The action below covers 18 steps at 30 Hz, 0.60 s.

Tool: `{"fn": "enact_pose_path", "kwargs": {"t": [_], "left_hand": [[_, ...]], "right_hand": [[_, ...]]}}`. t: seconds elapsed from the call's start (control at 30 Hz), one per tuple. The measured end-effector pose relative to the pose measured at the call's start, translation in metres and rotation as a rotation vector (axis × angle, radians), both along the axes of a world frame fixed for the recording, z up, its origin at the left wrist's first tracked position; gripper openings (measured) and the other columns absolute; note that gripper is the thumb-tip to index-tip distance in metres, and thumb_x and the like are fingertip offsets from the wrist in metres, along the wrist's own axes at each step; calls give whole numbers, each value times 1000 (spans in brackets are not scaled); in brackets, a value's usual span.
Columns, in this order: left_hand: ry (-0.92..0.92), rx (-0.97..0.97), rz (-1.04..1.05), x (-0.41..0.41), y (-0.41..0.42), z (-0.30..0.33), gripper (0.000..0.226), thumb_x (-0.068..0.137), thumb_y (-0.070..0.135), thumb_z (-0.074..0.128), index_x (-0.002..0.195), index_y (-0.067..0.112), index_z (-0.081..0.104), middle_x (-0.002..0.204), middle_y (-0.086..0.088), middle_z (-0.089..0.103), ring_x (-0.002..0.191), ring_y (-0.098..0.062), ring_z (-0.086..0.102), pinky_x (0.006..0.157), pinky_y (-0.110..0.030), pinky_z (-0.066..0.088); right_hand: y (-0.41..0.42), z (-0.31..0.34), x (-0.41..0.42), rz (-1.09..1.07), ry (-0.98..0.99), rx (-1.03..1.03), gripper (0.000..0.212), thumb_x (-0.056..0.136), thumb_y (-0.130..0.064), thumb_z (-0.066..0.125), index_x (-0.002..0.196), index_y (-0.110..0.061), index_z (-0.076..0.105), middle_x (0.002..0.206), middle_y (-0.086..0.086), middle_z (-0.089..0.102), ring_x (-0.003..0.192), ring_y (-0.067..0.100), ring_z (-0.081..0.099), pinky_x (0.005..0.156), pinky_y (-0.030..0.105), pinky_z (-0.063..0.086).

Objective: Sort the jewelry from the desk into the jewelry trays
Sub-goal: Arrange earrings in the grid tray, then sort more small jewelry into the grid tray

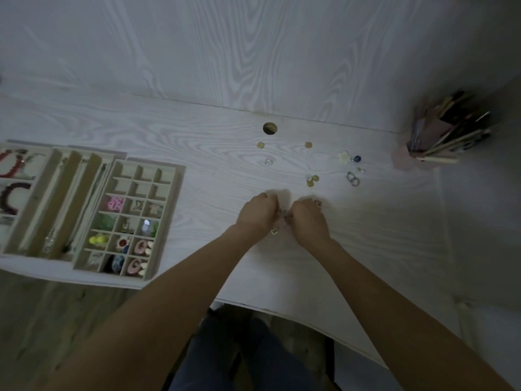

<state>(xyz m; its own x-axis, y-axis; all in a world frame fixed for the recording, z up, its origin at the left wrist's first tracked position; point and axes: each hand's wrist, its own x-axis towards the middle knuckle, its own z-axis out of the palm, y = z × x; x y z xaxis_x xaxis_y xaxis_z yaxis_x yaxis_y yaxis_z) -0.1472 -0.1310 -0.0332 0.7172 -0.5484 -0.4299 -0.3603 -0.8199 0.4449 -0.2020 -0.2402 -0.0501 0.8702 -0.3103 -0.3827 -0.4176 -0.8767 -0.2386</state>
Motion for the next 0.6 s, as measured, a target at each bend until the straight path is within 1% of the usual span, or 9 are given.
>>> {"fn": "enact_pose_path", "kwargs": {"t": [0.1, 0.17, 0.23, 0.3, 0.33, 0.4, 0.47, 0.53, 0.6], "left_hand": [[-39, -22, 10, 4, 16, 11, 24, 97, 16, 43, 113, 4, 56, 115, -18, 53, 105, -34, 51, 88, -40, 43], [-74, -57, 39, 8, 37, 21, 22, 97, 16, 43, 111, 6, 56, 111, -15, 54, 103, -32, 51, 85, -37, 41], [-60, -111, 97, 12, 64, 31, 21, 96, 13, 46, 115, 8, 55, 109, -13, 54, 100, -29, 53, 83, -33, 41], [-40, -144, 131, 17, 92, 42, 29, 95, 11, 48, 124, 11, 53, 109, -12, 55, 97, -26, 56, 82, -26, 39], [-44, -150, 136, 20, 108, 48, 32, 95, 10, 48, 126, 13, 54, 108, -11, 55, 96, -25, 57, 81, -23, 37], [-64, -153, 131, 26, 142, 58, 30, 94, 10, 48, 122, 15, 59, 102, -11, 55, 91, -24, 58, 74, -18, 33], [-81, -163, 140, 31, 174, 66, 27, 93, 8, 50, 116, 15, 63, 95, -8, 52, 85, -24, 57, 69, -19, 31], [-81, -189, 166, 35, 205, 73, 24, 92, 7, 50, 111, 14, 64, 93, -7, 52, 82, -24, 56, 70, -24, 36], [-72, -207, 195, 38, 239, 77, 21, 94, 8, 51, 110, 14, 63, 95, -6, 56, 82, -22, 57, 68, -23, 39]], "right_hand": [[6, 10, 2, 1, -57, 79, 14, 93, -4, 46, 100, -2, 58, 106, 15, 59, 97, 28, 56, 76, 34, 43], [18, 26, 6, 17, -130, 201, 7, 96, -7, 44, 93, -9, 50, 95, 9, 60, 84, 23, 56, 69, 33, 43], [38, 45, 11, 42, -191, 351, 10, 96, -9, 49, 87, -13, 47, 89, 4, 61, 76, 19, 56, 65, 32, 46], [60, 59, 18, 71, -251, 455, 10, 94, -6, 53, 86, -13, 51, 85, 3, 63, 75, 17, 59, 67, 30, 48], [73, 64, 24, 91, -268, 479, 8, 93, -5, 55, 89, -12, 55, 83, 1, 63, 76, 15, 59, 68, 24, 47], [102, 72, 35, 121, -278, 514, 7, 91, -5, 57, 95, -9, 61, 79, -3, 62, 74, 8, 57, 64, 10, 42], [130, 79, 46, 117, -291, 574, 7, 89, -5, 59, 92, -8, 65, 77, -4, 63, 69, 1, 55, 61, 2, 39], [155, 83, 54, 96, -292, 638, 6, 88, -5, 62, 85, -8, 67, 72, -9, 60, 68, -7, 51, 60, -1, 36], [182, 84, 60, 97, -261, 668, 10, 89, -7, 62, 81, -13, 65, 70, -14, 56, 69, -5, 52, 59, 1, 36]]}}
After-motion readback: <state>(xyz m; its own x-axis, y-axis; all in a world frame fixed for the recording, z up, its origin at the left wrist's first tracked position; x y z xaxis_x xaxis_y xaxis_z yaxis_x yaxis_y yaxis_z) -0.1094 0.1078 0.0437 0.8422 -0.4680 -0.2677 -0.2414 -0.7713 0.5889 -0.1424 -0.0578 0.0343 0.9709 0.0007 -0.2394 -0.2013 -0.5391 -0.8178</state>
